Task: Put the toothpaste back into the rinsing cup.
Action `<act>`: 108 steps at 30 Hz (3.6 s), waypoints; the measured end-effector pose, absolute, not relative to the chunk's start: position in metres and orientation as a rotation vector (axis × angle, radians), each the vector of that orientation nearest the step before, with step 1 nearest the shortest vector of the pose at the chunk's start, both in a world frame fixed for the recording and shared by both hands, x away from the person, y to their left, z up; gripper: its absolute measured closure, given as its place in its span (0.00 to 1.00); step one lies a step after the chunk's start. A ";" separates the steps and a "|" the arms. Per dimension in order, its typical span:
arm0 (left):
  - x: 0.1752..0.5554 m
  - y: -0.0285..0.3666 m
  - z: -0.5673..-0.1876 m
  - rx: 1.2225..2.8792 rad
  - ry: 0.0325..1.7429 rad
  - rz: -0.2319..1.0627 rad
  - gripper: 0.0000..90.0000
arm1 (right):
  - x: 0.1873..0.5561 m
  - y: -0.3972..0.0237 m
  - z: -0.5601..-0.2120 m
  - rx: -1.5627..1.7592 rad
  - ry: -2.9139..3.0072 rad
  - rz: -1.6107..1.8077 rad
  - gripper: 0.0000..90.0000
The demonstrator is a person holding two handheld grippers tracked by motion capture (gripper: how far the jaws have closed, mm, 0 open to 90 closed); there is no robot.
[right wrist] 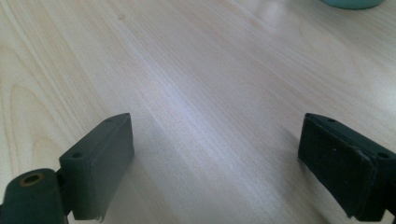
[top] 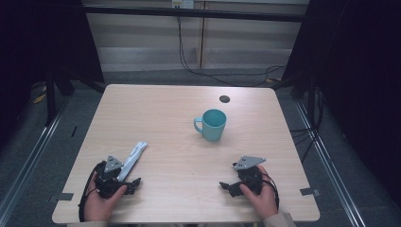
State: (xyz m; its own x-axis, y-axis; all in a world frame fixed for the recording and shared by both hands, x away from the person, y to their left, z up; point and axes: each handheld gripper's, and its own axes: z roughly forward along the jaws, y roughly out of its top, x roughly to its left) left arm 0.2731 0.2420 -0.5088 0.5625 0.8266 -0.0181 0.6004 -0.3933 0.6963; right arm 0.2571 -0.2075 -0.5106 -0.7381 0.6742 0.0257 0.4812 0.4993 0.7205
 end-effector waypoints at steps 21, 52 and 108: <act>0.303 0.232 -0.479 2.458 1.279 0.216 0.19 | 0.257 -0.207 -0.511 0.983 2.486 1.073 0.11; 0.337 0.219 -0.466 2.595 1.432 0.091 0.63 | 0.257 -0.208 -0.511 0.984 2.486 1.073 0.11; 0.317 0.184 -0.441 2.327 1.213 0.054 0.84 | 0.259 -0.190 -0.501 1.015 2.490 1.158 0.18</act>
State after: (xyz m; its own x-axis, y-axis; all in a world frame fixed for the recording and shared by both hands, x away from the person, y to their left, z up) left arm 0.3172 0.1840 -0.4407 0.6000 0.7760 -0.1942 0.7557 -0.4703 0.4558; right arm 0.2588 -0.1905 -0.5010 -0.7393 0.6674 0.0902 0.4991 0.4530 0.7387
